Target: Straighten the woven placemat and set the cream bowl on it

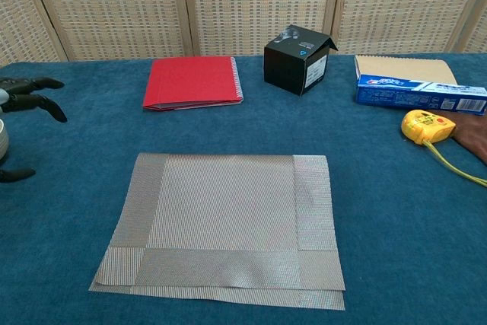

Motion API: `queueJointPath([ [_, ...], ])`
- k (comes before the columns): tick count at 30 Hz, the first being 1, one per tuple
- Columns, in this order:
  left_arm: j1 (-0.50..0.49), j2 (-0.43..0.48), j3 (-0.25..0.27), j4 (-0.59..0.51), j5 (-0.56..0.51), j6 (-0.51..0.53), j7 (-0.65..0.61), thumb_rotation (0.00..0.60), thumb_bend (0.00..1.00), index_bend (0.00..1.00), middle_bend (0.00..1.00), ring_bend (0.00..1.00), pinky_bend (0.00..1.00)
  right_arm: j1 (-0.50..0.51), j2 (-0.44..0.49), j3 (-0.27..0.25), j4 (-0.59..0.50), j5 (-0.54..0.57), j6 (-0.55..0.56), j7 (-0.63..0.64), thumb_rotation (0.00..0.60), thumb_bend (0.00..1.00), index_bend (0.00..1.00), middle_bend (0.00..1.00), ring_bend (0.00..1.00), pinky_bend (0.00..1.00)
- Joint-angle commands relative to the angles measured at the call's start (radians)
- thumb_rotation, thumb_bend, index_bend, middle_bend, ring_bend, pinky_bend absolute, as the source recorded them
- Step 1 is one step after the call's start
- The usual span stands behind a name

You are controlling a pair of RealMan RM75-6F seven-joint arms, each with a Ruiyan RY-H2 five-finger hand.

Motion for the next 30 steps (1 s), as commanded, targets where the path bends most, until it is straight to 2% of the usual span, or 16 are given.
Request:
queueJointPath([
  [1, 0.002, -0.031, 0.026, -0.013, 0.032, 0.002, 0.024, 0.600, 0.23, 0.31, 0.00, 0.00, 0.00, 0.000, 0.001, -0.001, -0.001, -0.001, 0.000, 0.001, 0.600, 0.08, 0.08, 0.00, 0.00, 0.00],
  [7, 0.002, -0.076, 0.066, -0.015, 0.074, -0.020, 0.051, 0.600, 0.24, 0.40, 0.00, 0.00, 0.00, 0.000, 0.003, -0.001, -0.004, 0.000, -0.001, 0.002, 0.600, 0.08, 0.08, 0.00, 0.00, 0.00],
  [17, 0.017, -0.103, 0.137, -0.038, 0.145, -0.033, 0.104, 0.600, 0.26, 0.39, 0.00, 0.00, 0.00, 0.001, 0.007, 0.001, -0.006, 0.004, -0.003, 0.008, 0.600, 0.08, 0.08, 0.00, 0.00, 0.00],
  [30, 0.035, -0.115, 0.180, -0.055, 0.196, -0.038, 0.157, 0.600, 0.26, 0.40, 0.00, 0.00, 0.00, -0.001, 0.013, 0.002, -0.011, 0.003, 0.000, 0.017, 0.600, 0.08, 0.08, 0.00, 0.00, 0.00],
])
